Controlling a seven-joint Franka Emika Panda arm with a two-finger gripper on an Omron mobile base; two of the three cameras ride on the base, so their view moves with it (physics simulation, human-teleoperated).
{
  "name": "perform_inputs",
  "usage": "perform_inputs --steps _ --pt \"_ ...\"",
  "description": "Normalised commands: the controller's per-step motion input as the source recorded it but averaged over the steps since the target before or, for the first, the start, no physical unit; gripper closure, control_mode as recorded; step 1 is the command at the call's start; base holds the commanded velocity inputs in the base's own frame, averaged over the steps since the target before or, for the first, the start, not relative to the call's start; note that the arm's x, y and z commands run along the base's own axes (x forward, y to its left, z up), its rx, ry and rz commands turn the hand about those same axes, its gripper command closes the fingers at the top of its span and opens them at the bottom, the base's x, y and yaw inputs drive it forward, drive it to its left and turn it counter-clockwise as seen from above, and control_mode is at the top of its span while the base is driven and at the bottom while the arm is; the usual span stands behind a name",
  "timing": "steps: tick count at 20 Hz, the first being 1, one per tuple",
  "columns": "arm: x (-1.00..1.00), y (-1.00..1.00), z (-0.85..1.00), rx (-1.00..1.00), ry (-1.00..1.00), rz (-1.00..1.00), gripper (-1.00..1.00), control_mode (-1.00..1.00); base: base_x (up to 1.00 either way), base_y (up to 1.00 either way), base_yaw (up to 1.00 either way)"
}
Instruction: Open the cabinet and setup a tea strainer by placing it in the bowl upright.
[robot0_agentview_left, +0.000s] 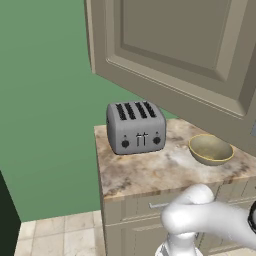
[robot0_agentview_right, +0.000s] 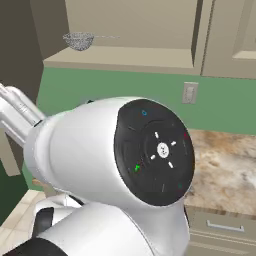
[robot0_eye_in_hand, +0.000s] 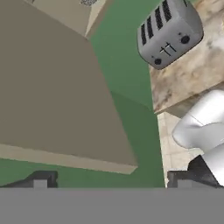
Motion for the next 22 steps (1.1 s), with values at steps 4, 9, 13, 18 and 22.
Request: perform_inputs --steps 4,9,13,18,22 --pt "0.59 0.0 -0.11 0.42 0.51 0.28 -1.0 -1.0 0.0 0.0 0.0" --pt "0.46 0.02 -0.13 0.39 0.27 0.24 -1.0 -1.0 0.0 0.0 0.0" --pt "0.25 0.25 0.0 0.29 0.05 0.15 -1.0 -1.0 0.0 0.0 0.0" --pt "0.03 0.29 0.15 0.15 0.0 0.01 -1.0 -1.0 0.0 0.0 0.0" --pt "0.0 0.43 0.24 0.0 0.0 0.0 -1.0 -1.0 0.0 0.0 0.0"
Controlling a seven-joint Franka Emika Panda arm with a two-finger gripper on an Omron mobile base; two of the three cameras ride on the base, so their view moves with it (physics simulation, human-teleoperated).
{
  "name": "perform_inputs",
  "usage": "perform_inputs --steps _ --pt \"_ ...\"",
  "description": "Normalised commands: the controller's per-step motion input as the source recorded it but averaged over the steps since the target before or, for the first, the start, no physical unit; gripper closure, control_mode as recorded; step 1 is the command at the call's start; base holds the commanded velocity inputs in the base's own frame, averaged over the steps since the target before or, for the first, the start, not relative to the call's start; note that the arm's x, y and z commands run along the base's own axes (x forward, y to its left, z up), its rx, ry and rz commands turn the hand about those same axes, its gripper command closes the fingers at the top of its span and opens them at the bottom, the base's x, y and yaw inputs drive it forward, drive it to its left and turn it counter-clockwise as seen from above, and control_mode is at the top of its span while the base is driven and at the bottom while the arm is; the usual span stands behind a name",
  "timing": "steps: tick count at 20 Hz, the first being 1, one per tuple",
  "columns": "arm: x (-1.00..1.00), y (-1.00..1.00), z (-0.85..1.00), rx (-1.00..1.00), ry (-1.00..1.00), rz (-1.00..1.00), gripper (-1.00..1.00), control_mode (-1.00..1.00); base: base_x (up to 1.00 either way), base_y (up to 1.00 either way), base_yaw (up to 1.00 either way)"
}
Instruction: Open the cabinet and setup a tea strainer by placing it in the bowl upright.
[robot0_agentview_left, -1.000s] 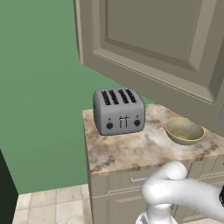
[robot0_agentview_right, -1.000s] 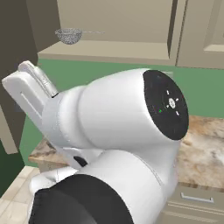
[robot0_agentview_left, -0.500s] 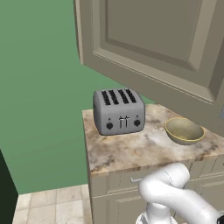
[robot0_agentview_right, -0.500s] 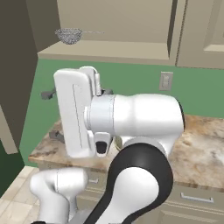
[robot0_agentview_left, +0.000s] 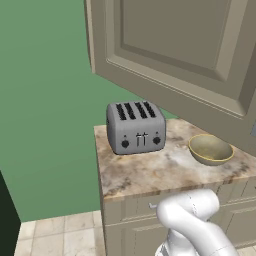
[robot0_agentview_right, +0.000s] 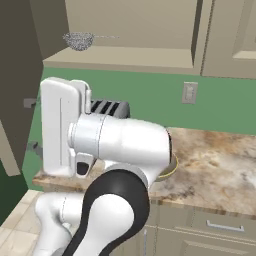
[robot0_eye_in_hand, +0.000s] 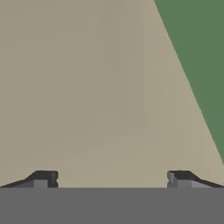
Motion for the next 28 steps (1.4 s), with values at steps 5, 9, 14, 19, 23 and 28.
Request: perform_inputs --steps 5,9,14,19,23,28 --pt "0.0 0.58 0.36 -0.01 0.0 0.0 -1.0 -1.0 0.0 0.0 0.0" --pt "0.0 0.77 0.36 -0.07 0.0 0.0 -1.0 -1.0 0.0 0.0 0.0" --pt "0.0 0.97 0.03 -0.14 0.0 0.0 -1.0 -1.0 0.0 0.0 0.0" --pt "-0.06 0.95 0.0 -0.13 -0.01 0.0 -1.0 -1.0 0.0 0.0 0.0" --pt "0.0 0.87 0.0 -0.11 0.0 -0.01 -1.0 -1.0 0.0 0.0 0.0" --pt "0.0 0.53 0.0 -0.13 0.0 -0.02 -1.0 -1.0 0.0 0.0 0.0"
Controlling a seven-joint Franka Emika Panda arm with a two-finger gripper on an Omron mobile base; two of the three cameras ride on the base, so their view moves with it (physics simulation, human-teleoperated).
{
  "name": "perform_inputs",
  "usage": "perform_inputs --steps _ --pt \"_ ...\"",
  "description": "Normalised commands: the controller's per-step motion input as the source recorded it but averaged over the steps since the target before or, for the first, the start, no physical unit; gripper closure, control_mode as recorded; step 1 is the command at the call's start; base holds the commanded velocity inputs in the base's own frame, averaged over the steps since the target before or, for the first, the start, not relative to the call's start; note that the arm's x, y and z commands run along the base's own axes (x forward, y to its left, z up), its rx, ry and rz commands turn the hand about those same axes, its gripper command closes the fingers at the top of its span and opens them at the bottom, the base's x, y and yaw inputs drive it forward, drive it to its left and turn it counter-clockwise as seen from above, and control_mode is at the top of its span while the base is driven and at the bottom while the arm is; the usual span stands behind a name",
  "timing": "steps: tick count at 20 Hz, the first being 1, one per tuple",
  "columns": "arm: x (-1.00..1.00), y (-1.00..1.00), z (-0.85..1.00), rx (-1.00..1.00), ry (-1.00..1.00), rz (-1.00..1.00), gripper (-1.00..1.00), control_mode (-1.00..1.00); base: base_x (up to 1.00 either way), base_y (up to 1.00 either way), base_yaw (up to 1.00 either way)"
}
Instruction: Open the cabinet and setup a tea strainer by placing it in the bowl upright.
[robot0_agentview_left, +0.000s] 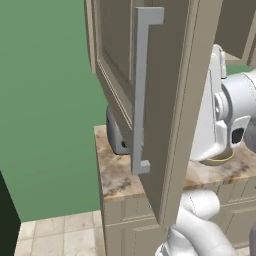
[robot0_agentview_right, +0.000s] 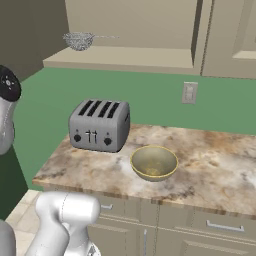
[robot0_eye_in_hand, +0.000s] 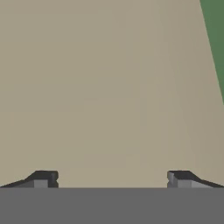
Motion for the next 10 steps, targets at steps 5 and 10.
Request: perform_inputs --steps 5,10 --pt "0.0 0.03 0.01 -0.12 0.0 -0.04 -1.0 -1.0 0.0 0.0 0.0" --pt "0.0 -0.01 0.0 -0.11 0.0 -0.05 -1.0 -1.0 0.0 0.0 0.0"
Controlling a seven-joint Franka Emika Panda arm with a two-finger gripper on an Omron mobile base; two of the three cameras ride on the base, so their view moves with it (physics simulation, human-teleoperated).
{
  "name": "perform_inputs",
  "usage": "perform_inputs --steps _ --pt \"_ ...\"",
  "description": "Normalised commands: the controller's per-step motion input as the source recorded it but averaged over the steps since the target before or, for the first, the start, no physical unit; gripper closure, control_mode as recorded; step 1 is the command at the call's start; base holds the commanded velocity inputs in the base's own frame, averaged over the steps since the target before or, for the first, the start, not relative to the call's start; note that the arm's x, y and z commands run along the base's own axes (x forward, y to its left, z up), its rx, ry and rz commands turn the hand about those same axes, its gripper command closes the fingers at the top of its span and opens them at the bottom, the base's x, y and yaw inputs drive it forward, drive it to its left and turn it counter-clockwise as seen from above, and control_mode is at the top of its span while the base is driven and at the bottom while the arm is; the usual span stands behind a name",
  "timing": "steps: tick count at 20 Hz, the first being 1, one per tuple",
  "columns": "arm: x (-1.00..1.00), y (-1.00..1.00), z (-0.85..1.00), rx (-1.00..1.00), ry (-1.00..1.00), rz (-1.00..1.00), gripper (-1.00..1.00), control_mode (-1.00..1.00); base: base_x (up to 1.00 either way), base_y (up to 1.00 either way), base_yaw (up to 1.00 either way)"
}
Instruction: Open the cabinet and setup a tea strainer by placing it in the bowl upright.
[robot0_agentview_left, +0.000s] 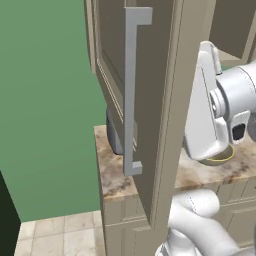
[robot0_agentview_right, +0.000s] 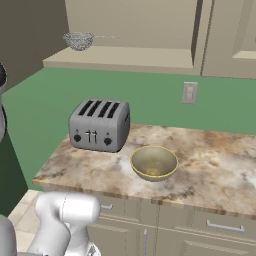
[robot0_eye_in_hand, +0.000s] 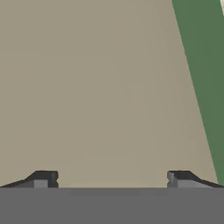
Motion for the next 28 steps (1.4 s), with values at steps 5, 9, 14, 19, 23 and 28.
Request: perform_inputs --steps 5,9,14,19,23,28 --pt "0.15 -0.33 -0.06 -0.17 0.0 -0.1 -1.0 -1.0 0.0 0.0 0.0" --pt "0.33 -0.68 -0.26 -0.26 -0.01 -0.14 -1.0 -1.0 0.0 0.0 0.0" --pt "0.43 -0.7 -0.33 -0.37 -0.05 -0.11 -1.0 -1.0 0.0 0.0 0.0" --pt "0.57 -0.41 -0.19 -0.42 -0.23 -0.01 -1.0 -1.0 0.0 0.0 0.0" --pt "0.59 -0.03 0.0 -0.27 -0.47 0.18 -1.0 -1.0 0.0 0.0 0.0" --pt "0.57 -0.31 -0.06 -0.3 -0.48 0.24 -1.0 -1.0 0.0 0.0 0.0"
